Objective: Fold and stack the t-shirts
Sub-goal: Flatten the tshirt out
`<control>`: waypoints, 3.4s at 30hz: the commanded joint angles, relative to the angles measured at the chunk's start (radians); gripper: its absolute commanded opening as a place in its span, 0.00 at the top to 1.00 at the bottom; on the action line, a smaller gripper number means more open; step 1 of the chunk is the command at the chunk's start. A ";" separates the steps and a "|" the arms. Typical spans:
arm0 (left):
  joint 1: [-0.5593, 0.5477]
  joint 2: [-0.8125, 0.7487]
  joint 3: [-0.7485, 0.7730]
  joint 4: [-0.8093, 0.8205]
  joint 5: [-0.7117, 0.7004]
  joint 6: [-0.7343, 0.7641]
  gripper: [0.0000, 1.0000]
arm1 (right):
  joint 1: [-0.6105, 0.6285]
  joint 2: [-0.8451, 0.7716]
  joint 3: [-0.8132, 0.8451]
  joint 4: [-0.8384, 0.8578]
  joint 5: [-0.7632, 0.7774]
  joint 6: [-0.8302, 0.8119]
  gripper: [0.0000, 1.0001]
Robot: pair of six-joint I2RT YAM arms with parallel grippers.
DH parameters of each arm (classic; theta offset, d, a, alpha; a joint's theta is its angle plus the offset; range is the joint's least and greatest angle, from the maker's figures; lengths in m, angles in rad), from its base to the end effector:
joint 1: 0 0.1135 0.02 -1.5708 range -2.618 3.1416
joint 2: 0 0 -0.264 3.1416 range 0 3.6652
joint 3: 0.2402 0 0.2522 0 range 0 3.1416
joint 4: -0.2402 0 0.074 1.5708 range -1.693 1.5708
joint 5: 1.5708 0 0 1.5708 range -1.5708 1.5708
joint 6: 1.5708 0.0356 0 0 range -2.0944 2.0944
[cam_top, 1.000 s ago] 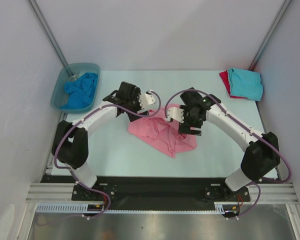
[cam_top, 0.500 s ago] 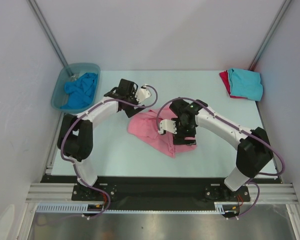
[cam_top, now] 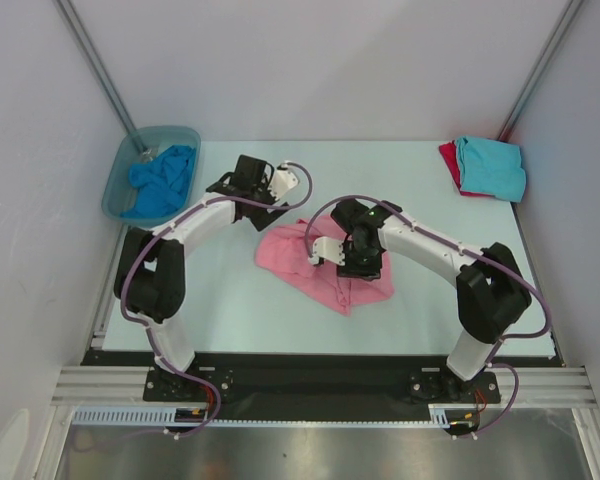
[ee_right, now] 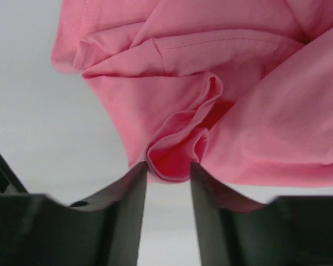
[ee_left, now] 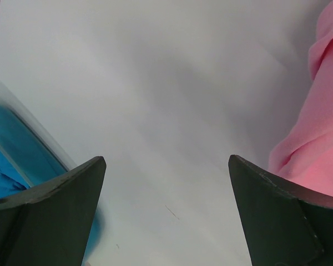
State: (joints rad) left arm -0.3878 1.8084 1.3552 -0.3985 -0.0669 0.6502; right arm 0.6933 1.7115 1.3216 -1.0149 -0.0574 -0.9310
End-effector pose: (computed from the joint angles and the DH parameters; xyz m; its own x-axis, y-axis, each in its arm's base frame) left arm 0.3719 -0.1494 0.2344 -0.3507 0.7957 -0.4939 0.6895 0.5762 0.4388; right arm 0.2483 0.2090 0.2292 0.0648 -0.9874 -0.1440 -0.9938 -0.0508 -0.0988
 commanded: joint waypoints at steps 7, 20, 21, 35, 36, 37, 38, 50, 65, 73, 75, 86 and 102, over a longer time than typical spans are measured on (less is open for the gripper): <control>0.021 -0.069 0.028 0.043 -0.004 -0.043 0.01 | -0.012 0.036 0.053 0.029 0.007 0.029 0.87; 0.024 -0.050 0.044 0.049 0.012 -0.060 0.02 | -0.006 0.020 0.120 -0.056 0.025 -0.009 0.26; 0.024 -0.050 0.044 0.047 0.012 -0.060 0.01 | -0.006 0.017 0.120 -0.065 0.019 -0.017 0.26; 0.024 -0.034 0.073 0.044 -0.002 -0.043 0.02 | 0.014 0.046 0.015 -0.085 -0.050 -0.005 0.31; 0.024 -0.032 0.076 0.043 -0.001 -0.043 0.01 | 0.014 0.048 0.014 -0.085 -0.050 -0.006 0.33; 0.024 -0.029 0.081 0.041 -0.001 -0.043 0.02 | 0.014 0.054 0.013 -0.082 -0.050 -0.003 0.35; 0.024 -0.027 0.084 0.043 0.001 -0.043 0.02 | 0.014 0.063 0.014 -0.079 -0.047 0.003 0.47; 0.024 -0.026 0.079 0.043 0.015 -0.053 0.02 | -0.021 0.054 0.102 0.055 0.126 0.035 1.00; 0.024 -0.043 0.050 0.052 0.041 -0.080 0.02 | -0.231 0.016 0.163 0.735 0.694 -0.357 1.00; 0.024 -0.038 0.059 0.052 0.052 -0.089 0.02 | -0.416 0.063 -0.028 1.491 0.723 -0.807 1.00; 0.024 -0.037 0.059 0.050 0.053 -0.092 0.02 | -0.449 0.088 -0.030 1.599 0.708 -0.850 1.00; 0.021 -0.066 0.030 -0.025 0.188 -0.028 0.03 | -0.497 0.377 0.053 2.006 0.679 -0.977 1.00; -0.034 -0.228 -0.064 -0.238 0.513 0.203 0.04 | -0.400 0.332 0.567 0.279 0.598 0.162 0.03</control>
State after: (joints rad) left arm -0.3992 1.6188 1.2823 -0.5892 0.3336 0.7967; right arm 0.2768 2.1094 1.8133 -0.2512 0.6273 -1.1053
